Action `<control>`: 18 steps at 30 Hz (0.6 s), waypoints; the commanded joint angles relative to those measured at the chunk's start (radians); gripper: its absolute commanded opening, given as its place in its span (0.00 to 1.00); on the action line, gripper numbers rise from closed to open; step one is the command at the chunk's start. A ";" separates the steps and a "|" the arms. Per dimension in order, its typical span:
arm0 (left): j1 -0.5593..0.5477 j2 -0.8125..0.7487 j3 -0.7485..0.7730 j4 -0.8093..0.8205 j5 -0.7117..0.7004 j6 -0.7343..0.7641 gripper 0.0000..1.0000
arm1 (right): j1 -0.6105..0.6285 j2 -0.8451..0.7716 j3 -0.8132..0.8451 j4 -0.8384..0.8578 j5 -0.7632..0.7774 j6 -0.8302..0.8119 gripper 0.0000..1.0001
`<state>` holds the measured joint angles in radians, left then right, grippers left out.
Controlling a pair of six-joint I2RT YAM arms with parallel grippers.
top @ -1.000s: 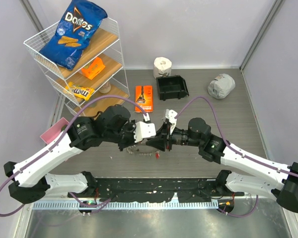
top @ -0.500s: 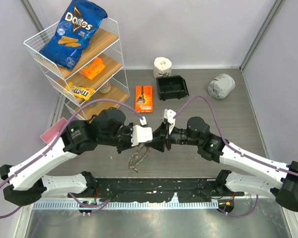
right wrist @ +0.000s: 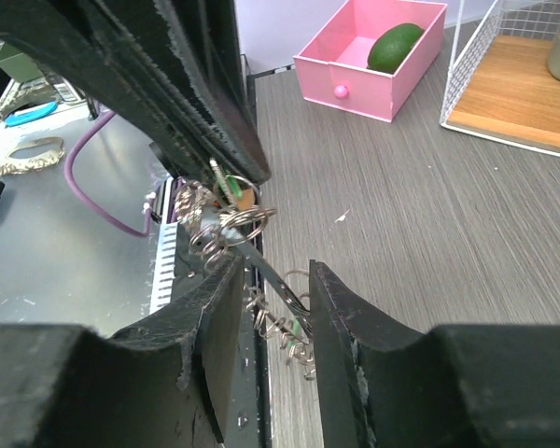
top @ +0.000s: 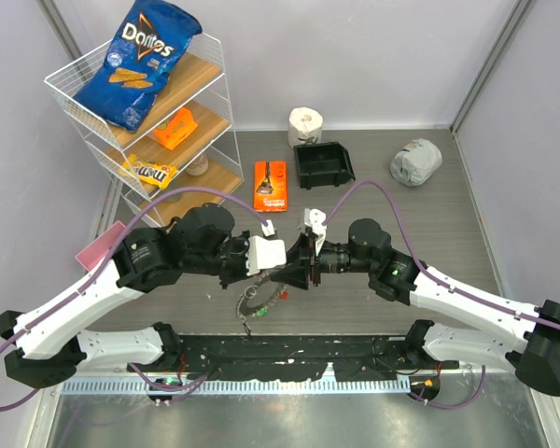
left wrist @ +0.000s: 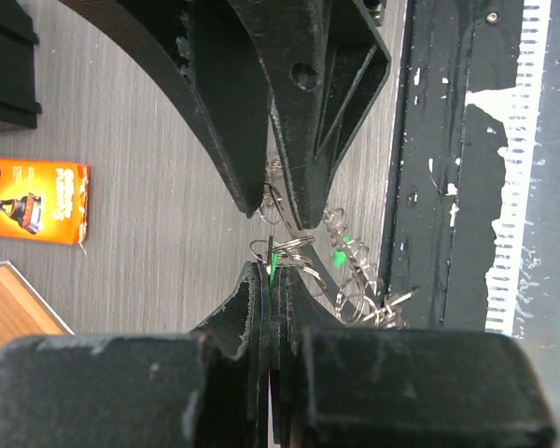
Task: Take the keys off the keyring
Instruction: Remove the key from the keyring.
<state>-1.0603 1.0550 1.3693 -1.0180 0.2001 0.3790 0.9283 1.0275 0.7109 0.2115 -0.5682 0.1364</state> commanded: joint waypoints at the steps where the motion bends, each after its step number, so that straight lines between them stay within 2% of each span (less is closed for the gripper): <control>1: -0.004 -0.027 0.008 0.107 -0.036 0.015 0.00 | 0.006 -0.027 0.006 0.055 -0.061 -0.001 0.39; 6: -0.006 -0.029 0.002 0.130 -0.062 0.014 0.00 | 0.006 -0.037 -0.007 0.052 -0.067 -0.003 0.31; 18: -0.004 -0.036 -0.007 0.159 -0.076 0.008 0.00 | 0.007 -0.037 -0.014 0.016 -0.018 -0.009 0.32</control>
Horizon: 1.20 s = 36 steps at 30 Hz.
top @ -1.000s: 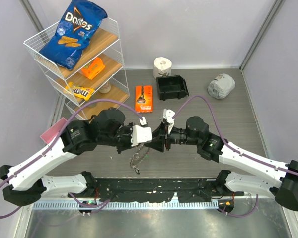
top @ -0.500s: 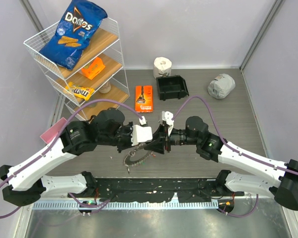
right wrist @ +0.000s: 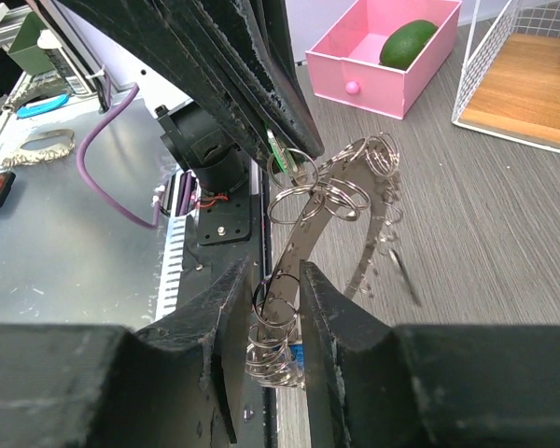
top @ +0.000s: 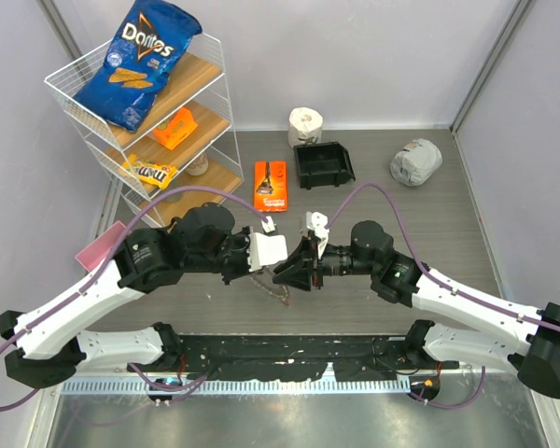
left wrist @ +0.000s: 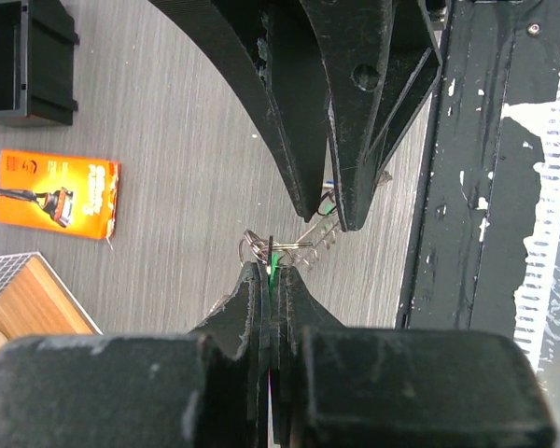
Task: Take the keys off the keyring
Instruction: Remove the key from the keyring.
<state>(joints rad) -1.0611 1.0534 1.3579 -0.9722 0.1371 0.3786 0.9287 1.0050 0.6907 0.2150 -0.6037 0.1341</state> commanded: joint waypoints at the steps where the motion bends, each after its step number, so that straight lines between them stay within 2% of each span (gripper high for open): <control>1: -0.005 -0.038 0.003 0.115 -0.014 0.006 0.00 | 0.007 -0.016 0.006 0.012 0.021 -0.010 0.32; 11: -0.004 -0.062 -0.066 0.210 -0.040 -0.020 0.00 | 0.012 -0.029 -0.029 0.069 -0.007 0.038 0.32; 14: -0.004 -0.067 -0.082 0.234 -0.028 -0.023 0.00 | 0.013 -0.039 -0.043 0.093 -0.016 0.051 0.42; 16: -0.004 -0.070 -0.089 0.242 -0.010 -0.015 0.00 | 0.012 -0.055 -0.048 0.098 -0.013 0.053 0.44; 27: -0.004 -0.141 -0.174 0.331 0.088 0.037 0.00 | 0.004 -0.082 0.029 0.018 0.001 0.001 0.43; 36: -0.004 -0.165 -0.198 0.333 0.133 0.062 0.00 | -0.051 -0.105 0.082 -0.025 -0.010 -0.044 0.41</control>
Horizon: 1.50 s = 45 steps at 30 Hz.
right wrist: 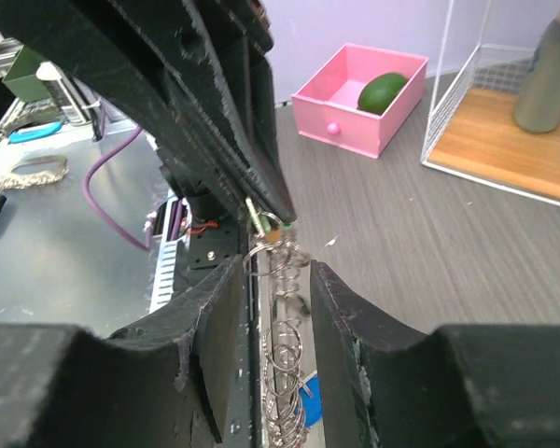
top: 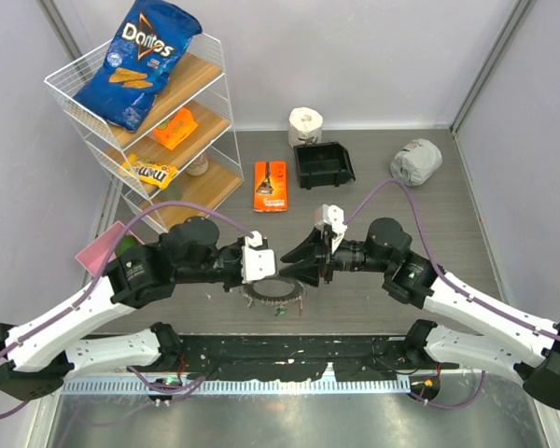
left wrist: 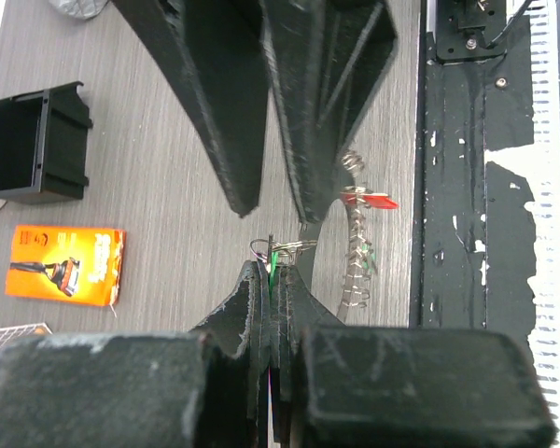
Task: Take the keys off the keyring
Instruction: Remove the key from the keyring.
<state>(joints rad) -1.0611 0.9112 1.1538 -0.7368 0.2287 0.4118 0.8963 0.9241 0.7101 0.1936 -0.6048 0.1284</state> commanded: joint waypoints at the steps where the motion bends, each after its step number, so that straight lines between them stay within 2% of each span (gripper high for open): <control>1: -0.004 -0.024 0.006 0.096 0.046 0.030 0.00 | -0.022 -0.022 0.068 -0.014 -0.007 -0.042 0.41; 11: -0.004 -0.044 0.003 0.096 0.060 0.051 0.00 | -0.037 0.044 0.084 -0.025 0.010 -0.093 0.37; 16: -0.004 -0.048 0.014 0.079 0.017 0.064 0.01 | -0.037 0.059 0.077 -0.006 -0.007 -0.082 0.39; 22: -0.005 0.040 0.135 -0.078 -0.094 -0.005 0.00 | -0.037 0.000 0.046 -0.008 0.077 -0.078 0.43; 28: -0.005 0.080 0.172 -0.133 -0.152 -0.102 0.00 | -0.037 -0.037 0.022 -0.010 0.086 -0.064 0.44; 35: -0.005 0.114 0.231 -0.187 -0.124 -0.163 0.00 | -0.037 -0.031 0.020 0.001 0.031 -0.067 0.44; 45: -0.004 0.109 0.222 -0.161 -0.060 -0.180 0.00 | -0.025 0.027 0.048 0.040 -0.042 -0.073 0.44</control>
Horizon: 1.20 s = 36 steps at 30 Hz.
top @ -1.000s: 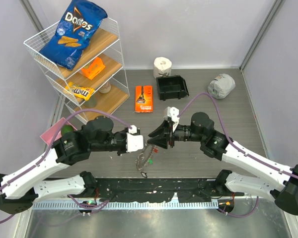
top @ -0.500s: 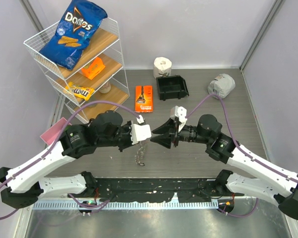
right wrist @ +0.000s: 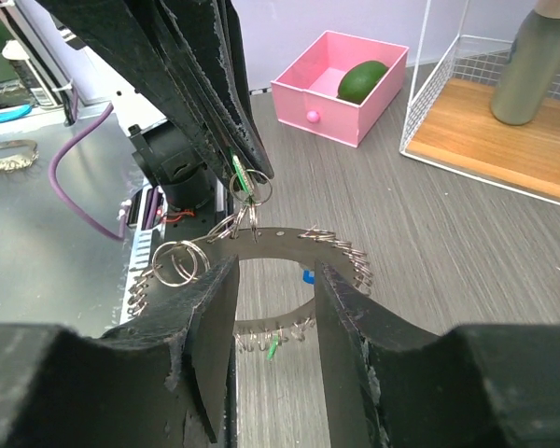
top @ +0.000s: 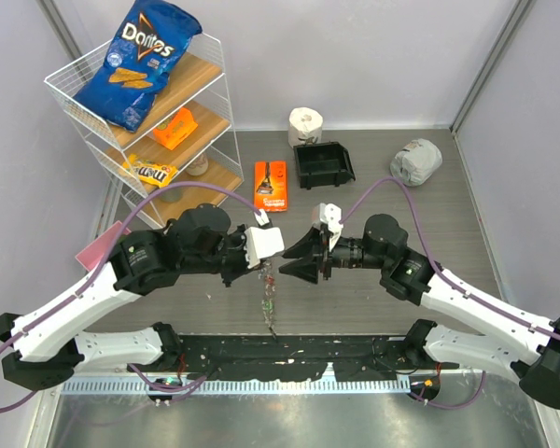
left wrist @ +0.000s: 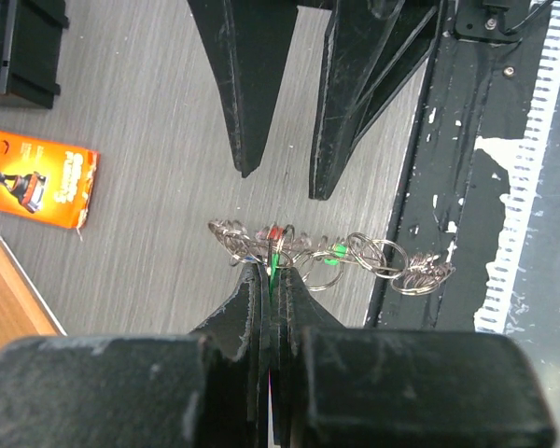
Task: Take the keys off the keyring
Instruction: Remove the key from the keyring.
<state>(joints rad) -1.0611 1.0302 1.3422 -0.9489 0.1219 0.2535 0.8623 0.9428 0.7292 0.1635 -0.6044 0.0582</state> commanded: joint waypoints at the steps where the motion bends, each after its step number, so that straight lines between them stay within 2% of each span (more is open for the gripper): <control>1: -0.004 -0.009 0.034 0.053 0.054 -0.022 0.00 | 0.014 0.014 0.035 0.073 -0.047 -0.003 0.44; 15: -0.005 -0.016 0.017 0.075 0.114 -0.014 0.00 | 0.040 0.071 0.070 0.097 -0.063 -0.009 0.38; 20: -0.005 -0.015 0.009 0.087 0.116 -0.011 0.00 | 0.041 0.077 0.073 0.100 -0.095 -0.008 0.28; 22: -0.005 -0.015 0.011 0.088 0.114 -0.011 0.00 | 0.041 0.076 0.065 0.110 -0.113 -0.001 0.19; 23: -0.004 -0.015 0.011 0.088 0.116 -0.011 0.00 | 0.040 0.074 0.064 0.116 -0.123 0.000 0.07; 24: -0.004 -0.016 0.011 0.087 0.117 -0.013 0.00 | 0.041 0.071 0.059 0.117 -0.126 0.002 0.05; 36: -0.004 -0.061 -0.040 0.102 0.120 -0.043 0.00 | 0.040 -0.022 -0.034 0.188 -0.058 0.043 0.05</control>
<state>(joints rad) -1.0611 1.0092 1.3212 -0.9173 0.2127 0.2348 0.9001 0.9596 0.7078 0.2535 -0.6853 0.0734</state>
